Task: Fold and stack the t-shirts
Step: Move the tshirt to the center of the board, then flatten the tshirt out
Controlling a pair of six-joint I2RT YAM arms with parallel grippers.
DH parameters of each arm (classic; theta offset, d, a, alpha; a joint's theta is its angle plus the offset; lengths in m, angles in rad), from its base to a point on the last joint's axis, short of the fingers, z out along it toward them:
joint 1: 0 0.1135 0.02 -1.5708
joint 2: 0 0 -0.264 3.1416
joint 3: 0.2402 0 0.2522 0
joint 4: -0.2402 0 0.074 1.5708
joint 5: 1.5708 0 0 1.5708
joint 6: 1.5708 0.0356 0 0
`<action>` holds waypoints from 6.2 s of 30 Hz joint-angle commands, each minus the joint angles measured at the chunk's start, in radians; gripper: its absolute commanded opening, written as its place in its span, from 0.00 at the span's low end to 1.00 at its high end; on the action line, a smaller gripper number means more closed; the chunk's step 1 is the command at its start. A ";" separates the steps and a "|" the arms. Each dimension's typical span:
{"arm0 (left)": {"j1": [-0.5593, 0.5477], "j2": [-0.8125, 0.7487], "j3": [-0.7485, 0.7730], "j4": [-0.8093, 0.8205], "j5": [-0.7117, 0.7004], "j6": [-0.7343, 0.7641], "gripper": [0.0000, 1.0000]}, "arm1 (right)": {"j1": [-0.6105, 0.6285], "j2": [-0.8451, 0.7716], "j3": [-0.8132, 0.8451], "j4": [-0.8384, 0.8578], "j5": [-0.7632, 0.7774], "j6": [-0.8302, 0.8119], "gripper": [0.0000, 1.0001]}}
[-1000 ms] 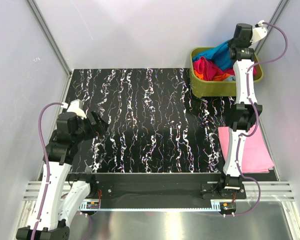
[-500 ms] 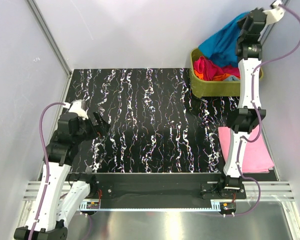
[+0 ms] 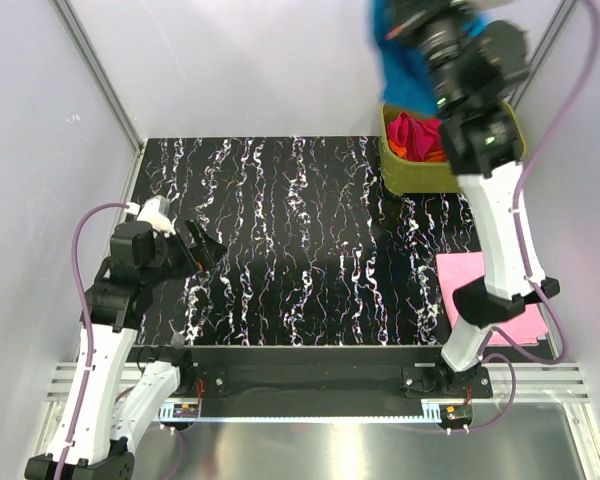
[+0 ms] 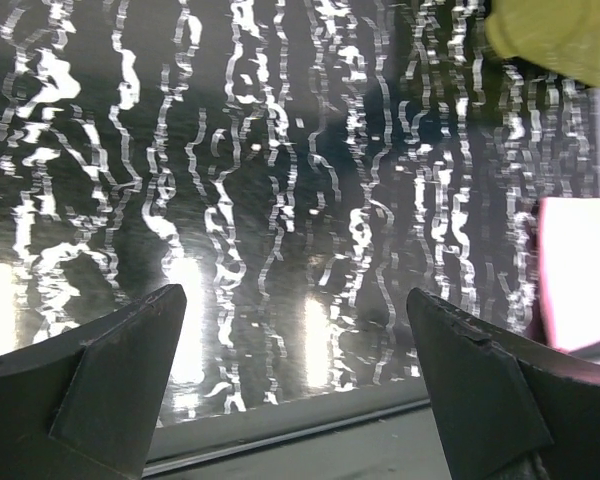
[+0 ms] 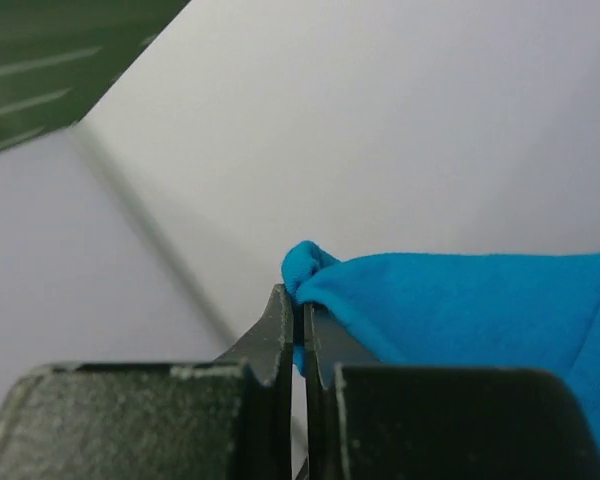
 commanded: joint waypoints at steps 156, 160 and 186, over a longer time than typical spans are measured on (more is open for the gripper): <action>0.031 0.726 1.118 0.252 -0.659 0.168 0.00 | 0.012 -0.035 -0.374 -0.162 0.130 -0.148 0.00; 0.065 0.814 1.303 0.284 -0.608 0.176 0.00 | 0.012 0.081 -0.069 -0.228 0.112 -0.192 0.00; 0.364 0.390 -0.023 0.185 -0.712 -0.258 0.84 | 0.311 -0.479 -1.592 -0.216 -0.494 0.277 0.53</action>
